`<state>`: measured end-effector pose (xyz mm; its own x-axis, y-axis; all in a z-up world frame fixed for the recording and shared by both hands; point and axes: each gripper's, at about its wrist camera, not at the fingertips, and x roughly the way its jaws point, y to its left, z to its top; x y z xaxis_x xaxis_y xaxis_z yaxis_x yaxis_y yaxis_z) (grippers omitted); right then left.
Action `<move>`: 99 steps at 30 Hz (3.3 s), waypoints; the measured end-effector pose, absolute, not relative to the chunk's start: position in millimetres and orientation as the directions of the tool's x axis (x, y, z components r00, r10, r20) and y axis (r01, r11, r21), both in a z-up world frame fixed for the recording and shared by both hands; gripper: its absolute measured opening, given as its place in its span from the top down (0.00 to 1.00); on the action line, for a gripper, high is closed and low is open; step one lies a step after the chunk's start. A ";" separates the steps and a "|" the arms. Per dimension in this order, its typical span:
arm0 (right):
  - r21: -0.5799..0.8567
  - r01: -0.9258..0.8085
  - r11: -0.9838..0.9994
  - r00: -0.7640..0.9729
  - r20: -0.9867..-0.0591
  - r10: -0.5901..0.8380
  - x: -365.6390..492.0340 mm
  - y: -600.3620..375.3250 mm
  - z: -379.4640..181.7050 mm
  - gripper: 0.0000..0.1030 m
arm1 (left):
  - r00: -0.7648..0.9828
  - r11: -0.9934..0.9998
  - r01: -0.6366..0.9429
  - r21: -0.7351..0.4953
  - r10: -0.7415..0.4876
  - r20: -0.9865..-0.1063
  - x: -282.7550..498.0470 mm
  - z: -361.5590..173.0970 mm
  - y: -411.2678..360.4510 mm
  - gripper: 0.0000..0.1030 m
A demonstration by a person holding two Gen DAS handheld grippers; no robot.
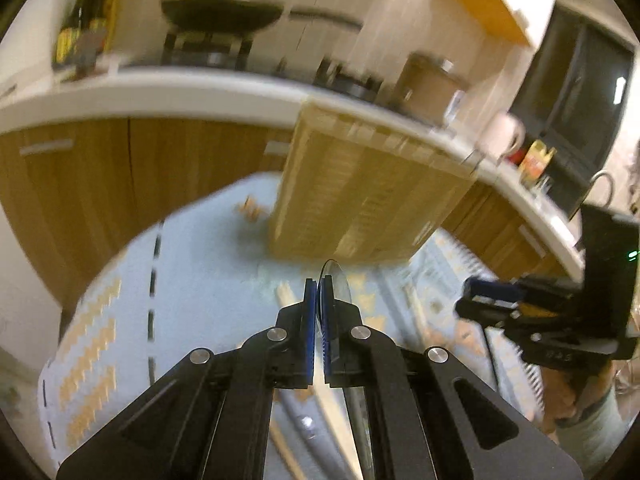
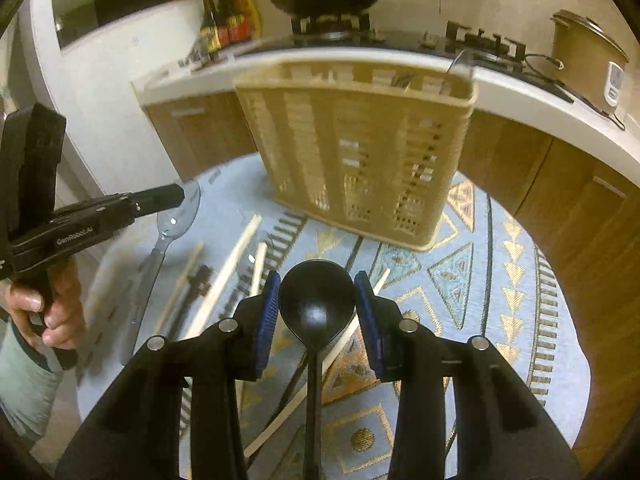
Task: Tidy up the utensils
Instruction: 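Lift the clear spoon in the left tool over the holder while the right tool carries the black spoon, then open the left tool over the holder while the right tool releases the black spoon into it, then move the left tool down to a chopstick while the right tool approaches a wooden stick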
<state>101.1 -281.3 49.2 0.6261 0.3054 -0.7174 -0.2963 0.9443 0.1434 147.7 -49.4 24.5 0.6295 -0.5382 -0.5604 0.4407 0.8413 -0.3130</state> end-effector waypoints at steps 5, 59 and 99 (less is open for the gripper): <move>0.184 -0.292 0.939 0.696 -0.632 0.340 96.0 -290.1 75.6 0.67 | 0.727 0.840 0.459 -0.289 -0.542 -0.422 130.6 66.2 -54.6 1.00; 0.160 -0.074 0.984 0.931 -0.342 0.125 158.0 -334.1 136.3 0.42 | 0.909 0.913 0.349 -0.210 -0.385 -0.161 180.7 127.0 -99.2 0.78; 0.169 -0.235 0.957 0.256 -0.939 0.228 142.2 -197.5 -17.5 0.71 | 0.308 0.896 0.319 -0.308 -0.406 -0.860 190.6 -39.5 -25.3 0.83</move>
